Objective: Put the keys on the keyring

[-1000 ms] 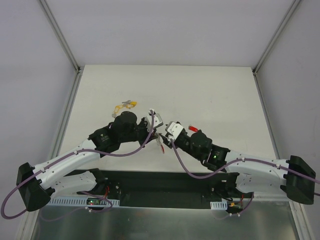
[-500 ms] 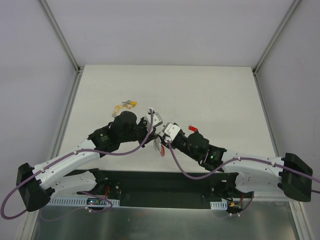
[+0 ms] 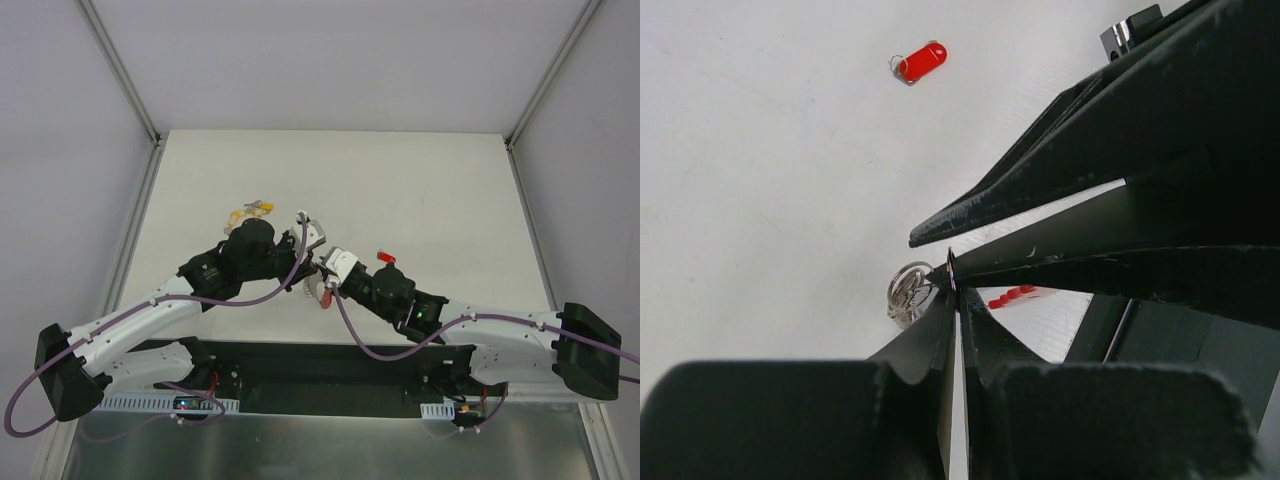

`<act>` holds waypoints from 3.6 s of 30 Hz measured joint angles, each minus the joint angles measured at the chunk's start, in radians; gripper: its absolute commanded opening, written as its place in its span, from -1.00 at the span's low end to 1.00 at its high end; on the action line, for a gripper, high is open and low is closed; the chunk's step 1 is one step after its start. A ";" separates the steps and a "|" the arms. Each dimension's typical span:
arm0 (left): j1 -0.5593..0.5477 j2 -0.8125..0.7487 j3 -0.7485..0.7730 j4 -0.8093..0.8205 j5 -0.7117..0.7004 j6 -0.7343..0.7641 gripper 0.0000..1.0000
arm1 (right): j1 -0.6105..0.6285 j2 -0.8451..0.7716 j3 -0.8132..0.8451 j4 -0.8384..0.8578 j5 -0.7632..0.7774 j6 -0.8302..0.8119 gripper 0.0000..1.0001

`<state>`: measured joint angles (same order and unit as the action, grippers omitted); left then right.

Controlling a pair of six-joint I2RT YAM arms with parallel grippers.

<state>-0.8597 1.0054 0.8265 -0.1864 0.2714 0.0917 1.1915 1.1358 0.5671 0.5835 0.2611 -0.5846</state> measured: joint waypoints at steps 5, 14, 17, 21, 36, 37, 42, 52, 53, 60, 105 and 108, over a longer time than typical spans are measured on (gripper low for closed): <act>0.005 0.002 0.003 0.010 -0.003 -0.001 -0.81 | 0.005 0.005 -0.001 0.011 -0.001 -0.008 -0.98; 0.003 -0.050 -0.001 0.029 -0.029 -0.009 0.13 | 0.004 0.004 -0.001 0.018 0.058 -0.018 -0.98; 0.003 -0.108 -0.025 0.070 -0.047 -0.015 0.28 | 0.004 0.004 -0.001 0.018 0.092 -0.018 -0.98; 0.004 -0.157 -0.061 0.114 -0.076 -0.021 0.37 | 0.003 0.003 -0.001 0.018 0.101 -0.008 -0.98; 0.004 -0.172 -0.106 0.192 -0.095 -0.023 0.29 | -0.061 -0.118 -0.042 0.000 -0.009 0.069 -0.98; 0.004 -0.172 -0.106 0.193 -0.098 -0.023 0.29 | -0.066 -0.127 -0.042 -0.010 -0.025 0.072 -0.98; 0.004 -0.171 -0.106 0.203 -0.097 -0.021 0.28 | -0.075 -0.159 -0.038 -0.104 -0.103 0.069 -0.97; 0.005 -0.149 -0.106 0.206 0.030 0.036 0.04 | -0.075 -0.195 0.002 -0.261 -0.219 0.049 -0.98; 0.005 -0.147 -0.106 0.206 0.046 0.044 0.00 | -0.075 -0.197 0.008 -0.274 -0.229 0.047 -0.98; 0.004 -0.128 -0.106 0.206 0.088 0.073 -0.22 | -0.068 -0.199 0.048 -0.336 -0.261 0.023 -0.98; 0.016 -0.026 -0.106 0.204 0.135 0.072 -0.86 | 0.008 -0.151 0.060 -0.337 -0.074 -0.003 -0.98; 0.017 -0.026 -0.106 0.205 0.135 0.072 -0.90 | 0.010 -0.145 0.062 -0.332 -0.056 0.000 -0.98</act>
<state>-0.8425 0.9794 0.7204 0.0185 0.4061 0.1642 1.2018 0.9909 0.6292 0.2512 0.2054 -0.5850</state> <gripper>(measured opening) 0.072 0.017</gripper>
